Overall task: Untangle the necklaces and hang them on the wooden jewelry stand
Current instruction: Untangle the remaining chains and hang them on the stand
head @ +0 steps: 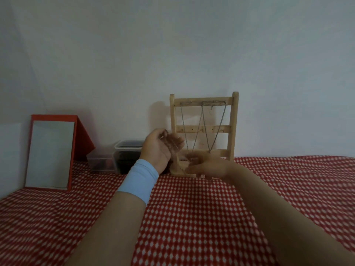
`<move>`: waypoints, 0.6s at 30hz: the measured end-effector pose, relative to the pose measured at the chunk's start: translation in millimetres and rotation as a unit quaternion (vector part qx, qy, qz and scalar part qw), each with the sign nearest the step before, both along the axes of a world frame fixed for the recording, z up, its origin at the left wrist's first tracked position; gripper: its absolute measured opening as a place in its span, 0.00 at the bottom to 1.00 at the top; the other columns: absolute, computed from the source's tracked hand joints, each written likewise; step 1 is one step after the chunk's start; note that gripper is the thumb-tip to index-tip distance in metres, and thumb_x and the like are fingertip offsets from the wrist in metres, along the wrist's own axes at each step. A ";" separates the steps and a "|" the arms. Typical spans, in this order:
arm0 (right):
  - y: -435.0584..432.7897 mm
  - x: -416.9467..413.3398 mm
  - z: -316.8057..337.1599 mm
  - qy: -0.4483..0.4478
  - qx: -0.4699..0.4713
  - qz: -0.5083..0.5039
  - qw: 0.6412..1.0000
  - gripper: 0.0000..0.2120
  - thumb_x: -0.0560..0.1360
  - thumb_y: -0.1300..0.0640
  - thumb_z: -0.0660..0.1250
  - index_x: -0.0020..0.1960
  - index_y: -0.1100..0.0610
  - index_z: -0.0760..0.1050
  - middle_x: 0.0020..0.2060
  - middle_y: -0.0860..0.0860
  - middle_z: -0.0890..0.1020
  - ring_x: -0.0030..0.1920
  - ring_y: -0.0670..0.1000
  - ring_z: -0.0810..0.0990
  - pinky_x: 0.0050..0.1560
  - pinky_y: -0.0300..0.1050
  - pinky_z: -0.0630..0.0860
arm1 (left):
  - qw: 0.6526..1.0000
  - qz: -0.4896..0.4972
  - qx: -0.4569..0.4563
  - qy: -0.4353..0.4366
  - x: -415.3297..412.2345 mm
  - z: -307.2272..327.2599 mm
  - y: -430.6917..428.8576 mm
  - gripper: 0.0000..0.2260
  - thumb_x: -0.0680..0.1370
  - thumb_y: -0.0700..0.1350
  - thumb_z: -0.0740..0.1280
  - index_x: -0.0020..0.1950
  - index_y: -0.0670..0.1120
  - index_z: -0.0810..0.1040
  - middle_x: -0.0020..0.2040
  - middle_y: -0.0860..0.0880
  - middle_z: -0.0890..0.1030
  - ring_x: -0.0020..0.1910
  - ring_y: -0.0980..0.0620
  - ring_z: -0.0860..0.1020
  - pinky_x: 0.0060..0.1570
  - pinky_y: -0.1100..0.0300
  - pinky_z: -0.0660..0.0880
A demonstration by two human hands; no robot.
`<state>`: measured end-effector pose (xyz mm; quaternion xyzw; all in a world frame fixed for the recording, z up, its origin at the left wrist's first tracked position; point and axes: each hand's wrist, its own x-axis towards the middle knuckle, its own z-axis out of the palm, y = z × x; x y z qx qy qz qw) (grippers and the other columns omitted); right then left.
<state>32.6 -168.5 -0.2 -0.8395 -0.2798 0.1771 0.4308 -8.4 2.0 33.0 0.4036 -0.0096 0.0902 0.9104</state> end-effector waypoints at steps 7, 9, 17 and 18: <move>-3.1 -12.4 8.9 0.041 0.101 0.011 0.994 0.14 0.83 0.50 0.64 0.65 0.51 0.80 0.61 0.46 0.84 0.64 0.46 0.80 0.69 0.49 0.67 | 0.999 -0.013 0.039 0.016 -3.5 26.6 -31.3 0.15 0.82 0.44 0.60 0.34 0.45 0.68 0.30 0.47 0.73 0.30 0.50 0.73 0.32 0.58 0.77; -8.5 -10.5 9.6 0.078 0.144 0.021 0.986 0.13 0.84 0.52 0.60 0.59 0.57 0.80 0.52 0.52 0.87 0.56 0.51 0.84 0.66 0.55 0.70 | 0.995 0.021 0.098 0.002 -8.5 34.4 -26.0 0.14 0.82 0.43 0.61 0.36 0.44 0.70 0.32 0.46 0.77 0.33 0.48 0.78 0.37 0.56 0.80; -18.6 -19.2 35.7 0.125 0.112 -0.001 0.986 0.11 0.85 0.55 0.59 0.54 0.59 0.78 0.31 0.49 0.71 0.28 0.48 0.69 0.28 0.41 0.73 | 0.711 0.173 0.672 0.113 -5.9 7.7 20.1 0.09 0.78 0.45 0.61 0.45 0.46 0.79 0.52 0.45 0.83 0.49 0.45 0.80 0.53 0.52 0.77; -16.6 -17.4 37.3 0.106 0.086 -0.007 0.991 0.11 0.85 0.54 0.60 0.54 0.58 0.79 0.31 0.49 0.71 0.28 0.47 0.67 0.27 0.40 0.69 | 0.702 0.155 0.689 0.091 -5.9 5.1 15.1 0.09 0.80 0.46 0.60 0.53 0.47 0.79 0.57 0.48 0.81 0.54 0.48 0.78 0.57 0.54 0.74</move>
